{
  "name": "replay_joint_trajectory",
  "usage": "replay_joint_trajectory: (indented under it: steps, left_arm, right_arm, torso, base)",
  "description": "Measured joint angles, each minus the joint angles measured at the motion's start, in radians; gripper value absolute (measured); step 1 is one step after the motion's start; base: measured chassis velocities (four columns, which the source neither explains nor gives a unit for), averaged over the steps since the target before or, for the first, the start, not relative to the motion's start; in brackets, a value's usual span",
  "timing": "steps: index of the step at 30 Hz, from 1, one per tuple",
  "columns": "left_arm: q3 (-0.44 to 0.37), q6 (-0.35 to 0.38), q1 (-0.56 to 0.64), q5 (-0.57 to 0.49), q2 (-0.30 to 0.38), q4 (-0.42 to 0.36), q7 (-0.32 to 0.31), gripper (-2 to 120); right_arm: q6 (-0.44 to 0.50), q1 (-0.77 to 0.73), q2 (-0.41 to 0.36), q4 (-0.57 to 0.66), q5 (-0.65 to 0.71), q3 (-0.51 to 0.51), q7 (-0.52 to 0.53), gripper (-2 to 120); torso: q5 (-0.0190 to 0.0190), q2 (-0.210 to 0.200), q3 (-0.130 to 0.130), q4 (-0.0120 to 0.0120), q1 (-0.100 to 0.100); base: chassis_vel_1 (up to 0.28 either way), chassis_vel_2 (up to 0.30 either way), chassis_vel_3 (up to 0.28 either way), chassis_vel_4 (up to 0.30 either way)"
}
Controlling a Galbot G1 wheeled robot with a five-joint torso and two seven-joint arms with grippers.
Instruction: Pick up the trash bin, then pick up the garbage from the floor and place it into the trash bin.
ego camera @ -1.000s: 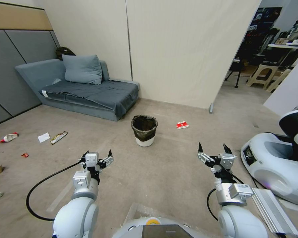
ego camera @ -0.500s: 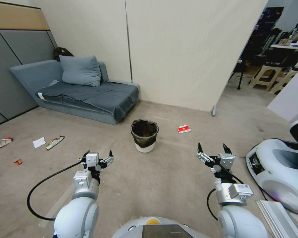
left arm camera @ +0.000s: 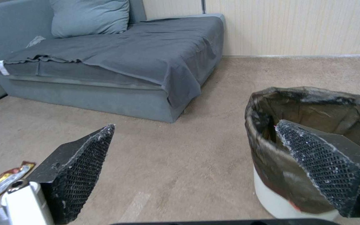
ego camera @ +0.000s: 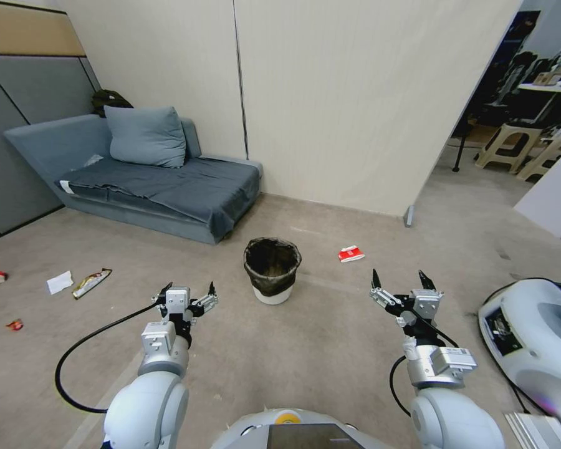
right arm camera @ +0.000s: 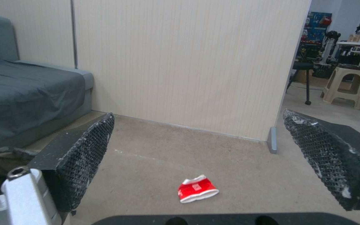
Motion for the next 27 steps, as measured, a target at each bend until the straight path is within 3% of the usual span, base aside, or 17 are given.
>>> replay_joint_trajectory:
  steps: [27]
  left_arm:
    - [0.014, 0.003, 0.004, -0.002, -0.004, 0.000, 0.005, 100]
  right_arm:
    - [0.013, -0.003, 0.000, -0.001, -0.001, -0.004, 0.000, 100]
  torso:
    - [0.0000, 0.000, 0.000, 0.0001, 0.000]
  base:
    - [-0.152, 0.148, 0.146, -0.154]
